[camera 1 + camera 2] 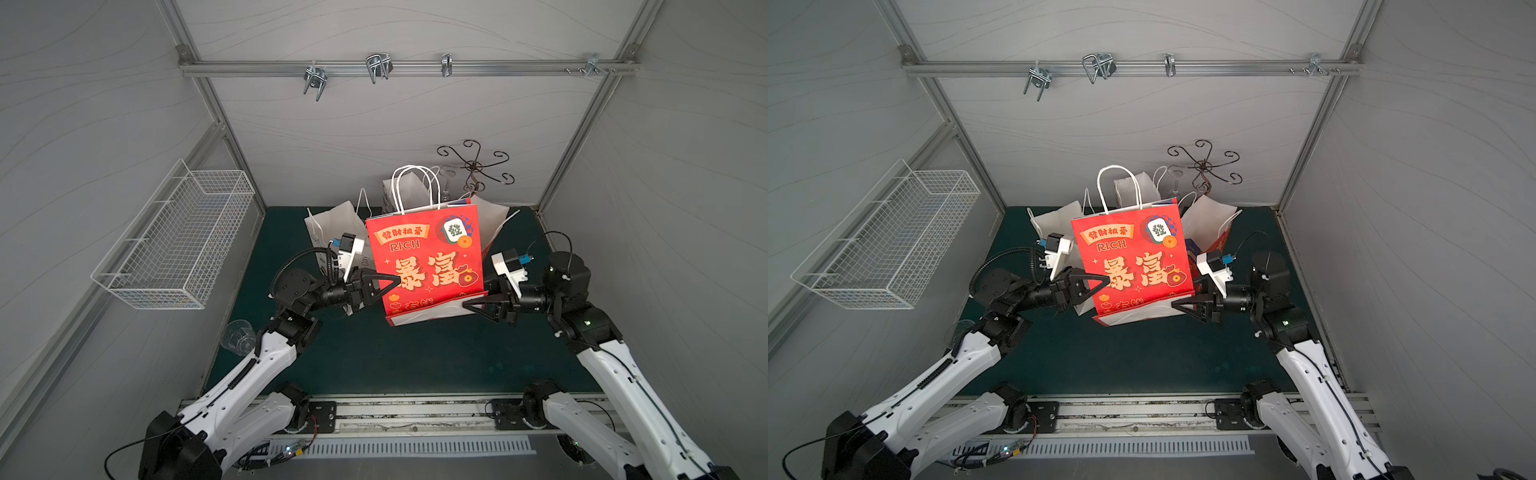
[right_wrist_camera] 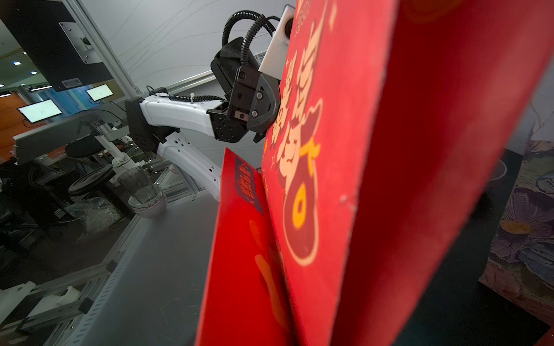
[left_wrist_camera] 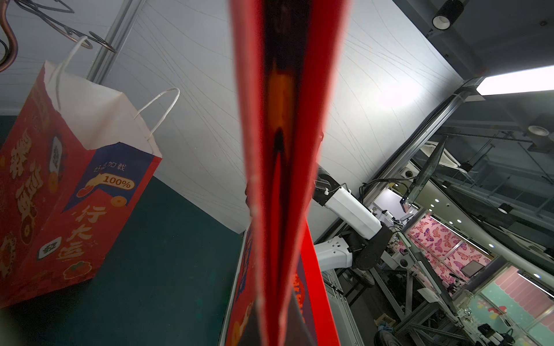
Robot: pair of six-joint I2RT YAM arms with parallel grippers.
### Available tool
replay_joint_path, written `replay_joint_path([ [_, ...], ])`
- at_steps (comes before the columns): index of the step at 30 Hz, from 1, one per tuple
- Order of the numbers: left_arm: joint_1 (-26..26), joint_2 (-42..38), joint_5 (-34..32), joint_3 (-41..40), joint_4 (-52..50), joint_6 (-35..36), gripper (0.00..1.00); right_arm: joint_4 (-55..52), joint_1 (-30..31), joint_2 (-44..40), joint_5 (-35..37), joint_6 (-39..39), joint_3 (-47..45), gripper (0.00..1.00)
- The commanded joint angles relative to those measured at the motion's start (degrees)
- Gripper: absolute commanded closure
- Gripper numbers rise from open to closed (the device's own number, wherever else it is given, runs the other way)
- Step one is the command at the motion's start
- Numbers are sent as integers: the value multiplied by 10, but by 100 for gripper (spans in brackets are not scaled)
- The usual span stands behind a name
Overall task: Put away the paper bag
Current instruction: Press the paper bag.
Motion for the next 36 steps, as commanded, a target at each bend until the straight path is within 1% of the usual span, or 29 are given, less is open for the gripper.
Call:
replay_joint_path([
  [1, -3, 3, 11, 23, 40, -7, 100, 33, 9, 6, -26, 13, 9, 63],
  [3, -3, 3, 9, 24, 35, -6, 100, 39, 11, 8, -29, 17, 9, 67],
  [6, -3, 1, 2, 25, 20, 4, 100, 55, 11, 10, -37, 29, 7, 76],
  [8, -3, -2, -10, 27, 0, 18, 100, 57, 11, 12, -41, 35, 9, 80],
  [9, -3, -5, -22, 30, -14, 29, 100, 58, 11, 13, -44, 37, 9, 83],
  [10, -2, -8, -42, 32, -38, 44, 100, 58, 11, 14, -47, 39, 10, 88],
  [12, -3, -20, -91, 34, -66, 68, 100, 56, 11, 15, -49, 42, 13, 96],
  [13, -2, -26, -115, 33, -74, 76, 97, 55, 11, 14, -48, 44, 13, 99],
  [16, -3, -41, -169, 35, -95, 105, 80, 55, 11, 10, -44, 44, 14, 100],
  [17, -3, -46, -188, 37, -104, 115, 73, 55, 11, 8, -41, 44, 14, 100],
  [19, -3, -65, -252, 37, -132, 137, 49, 52, 11, 2, -30, 38, 17, 100],
  [20, -3, -75, -279, 34, -133, 147, 44, 49, 11, 0, -22, 35, 18, 100],
  [22, -3, -105, -342, 22, -165, 169, 37, 34, 11, -4, 0, 20, 27, 100],
  [25, -3, -151, -453, 8, -219, 196, 33, 12, 12, -9, 42, -3, 40, 100],
  [27, -2, -181, -489, -10, -233, 207, 28, 3, 11, -10, 66, -13, 48, 100],
  [28, -2, -195, -490, -18, -238, 207, 25, 1, 12, -9, 72, -16, 52, 100],
  [29, -2, -203, -475, -22, -241, 207, 23, 2, 12, -8, 75, -16, 56, 100],
  [30, -2, -208, -438, -26, -245, 208, 22, 4, 11, -7, 76, -15, 61, 100],
  [32, -2, -204, -331, -26, -252, 202, 21, 12, 11, -4, 75, -10, 67, 100],
  [33, -2, -195, -264, -28, -247, 185, 21, 17, 12, -2, 73, -8, 71, 100],
  [34, -2, -182, -198, -32, -231, 160, 21, 22, 12, 0, 70, -5, 74, 100],
  [35, -3, -170, -147, -39, -206, 131, 19, 26, 12, 3, 65, -3, 77, 100],
  [36, -4, -154, -101, -47, -177, 94, 14, 29, 13, 6, 58, -2, 81, 100],
])
